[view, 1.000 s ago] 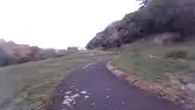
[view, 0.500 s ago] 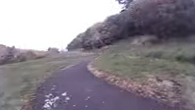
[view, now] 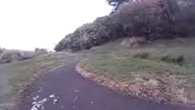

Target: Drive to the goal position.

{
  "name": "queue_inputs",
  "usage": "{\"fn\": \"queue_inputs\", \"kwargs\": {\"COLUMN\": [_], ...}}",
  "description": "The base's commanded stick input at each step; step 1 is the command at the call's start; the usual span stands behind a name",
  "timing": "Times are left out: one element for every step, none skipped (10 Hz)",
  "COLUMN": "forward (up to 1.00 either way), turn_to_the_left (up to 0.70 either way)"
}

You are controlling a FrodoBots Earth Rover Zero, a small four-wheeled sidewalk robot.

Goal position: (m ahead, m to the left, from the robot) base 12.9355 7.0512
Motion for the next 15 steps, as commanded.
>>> {"fn": "queue_inputs", "kwargs": {"forward": [0.0,0.0,0.0,0.0,0.0,0.0,0.0,0.0,0.0,0.0,0.0,0.0,0.0,0.0,0.0], "turn_to_the_left": [0.6,0.6,0.6,0.6,0.6,0.6,0.6,0.6,0.6,0.6,0.6,0.6,0.6,0.6,0.6]}}
